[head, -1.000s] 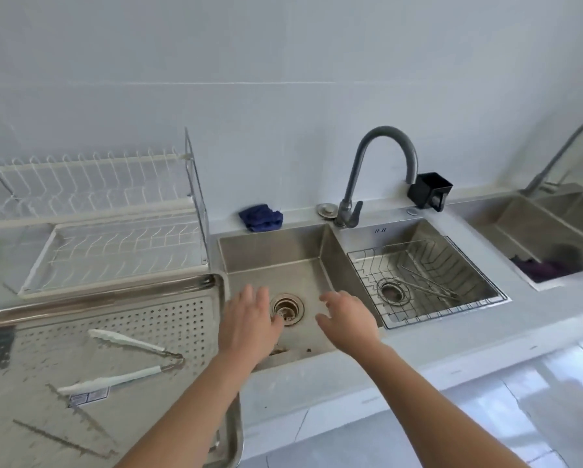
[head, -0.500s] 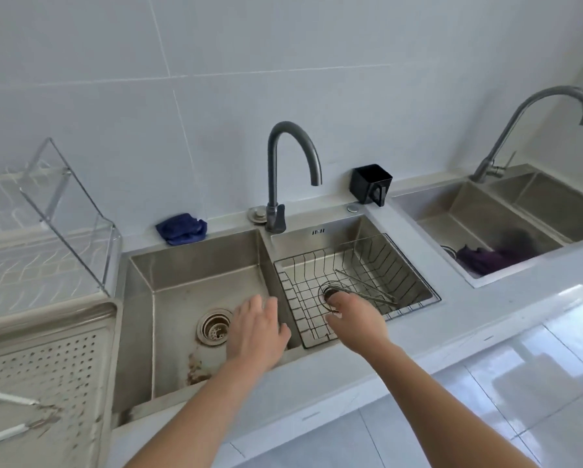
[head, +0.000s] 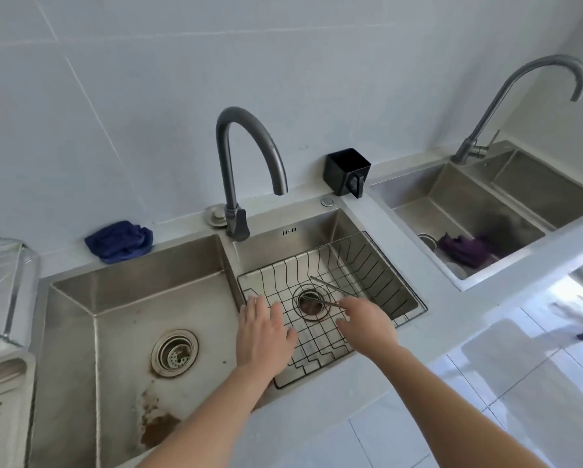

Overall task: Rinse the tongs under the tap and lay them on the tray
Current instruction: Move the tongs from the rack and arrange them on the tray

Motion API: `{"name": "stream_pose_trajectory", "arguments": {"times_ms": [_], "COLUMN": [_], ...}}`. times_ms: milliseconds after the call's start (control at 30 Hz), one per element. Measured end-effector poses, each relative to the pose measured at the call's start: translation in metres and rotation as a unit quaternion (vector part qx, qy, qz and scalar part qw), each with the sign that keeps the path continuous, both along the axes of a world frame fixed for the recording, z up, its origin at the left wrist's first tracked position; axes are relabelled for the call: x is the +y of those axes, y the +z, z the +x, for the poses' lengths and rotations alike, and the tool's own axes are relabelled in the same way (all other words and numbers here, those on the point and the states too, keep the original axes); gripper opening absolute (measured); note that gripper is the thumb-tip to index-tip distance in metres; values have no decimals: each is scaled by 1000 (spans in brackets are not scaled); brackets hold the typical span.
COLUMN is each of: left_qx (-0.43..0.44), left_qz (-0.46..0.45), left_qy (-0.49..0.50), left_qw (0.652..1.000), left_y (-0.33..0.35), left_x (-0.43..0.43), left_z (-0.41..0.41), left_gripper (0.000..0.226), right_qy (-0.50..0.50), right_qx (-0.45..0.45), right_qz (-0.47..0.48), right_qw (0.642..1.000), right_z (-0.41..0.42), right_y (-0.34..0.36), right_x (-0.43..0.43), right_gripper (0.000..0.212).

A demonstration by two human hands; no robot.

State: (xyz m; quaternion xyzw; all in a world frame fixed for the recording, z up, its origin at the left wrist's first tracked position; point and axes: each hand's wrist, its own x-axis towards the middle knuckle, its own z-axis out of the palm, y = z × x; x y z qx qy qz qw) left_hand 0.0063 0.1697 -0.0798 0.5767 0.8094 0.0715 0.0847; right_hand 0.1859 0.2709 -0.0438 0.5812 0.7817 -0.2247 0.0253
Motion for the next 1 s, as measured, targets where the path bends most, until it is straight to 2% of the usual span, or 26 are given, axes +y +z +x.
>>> {"name": "stream_pose_trajectory", "arguments": {"times_ms": [167, 400, 533, 667, 1000], "left_qx": [-28, 30, 56, 72, 67], "left_qz": [-45, -36, -20, -12, -17], "left_qy": [62, 99, 107, 111, 124], "left_qw": [997, 994, 992, 991, 990], "left_y": [-29, -46, -49, -49, -45], "left_x": [12, 15, 17, 16, 16], "left_z": [21, 31, 32, 34, 37], "left_gripper": [66, 63, 64, 68, 62], "right_qy": [28, 139, 180, 213, 238], "right_qx": [-52, -113, -135, -141, -119], "right_qz": [4, 15, -4, -5, 28], "right_qw": [998, 984, 974, 967, 964], "right_z": [1, -4, -3, 1, 8], "right_y": [-22, -56, -69, -80, -76], "right_x": [46, 96, 111, 114, 116], "right_gripper": [37, 40, 50, 53, 43]}}
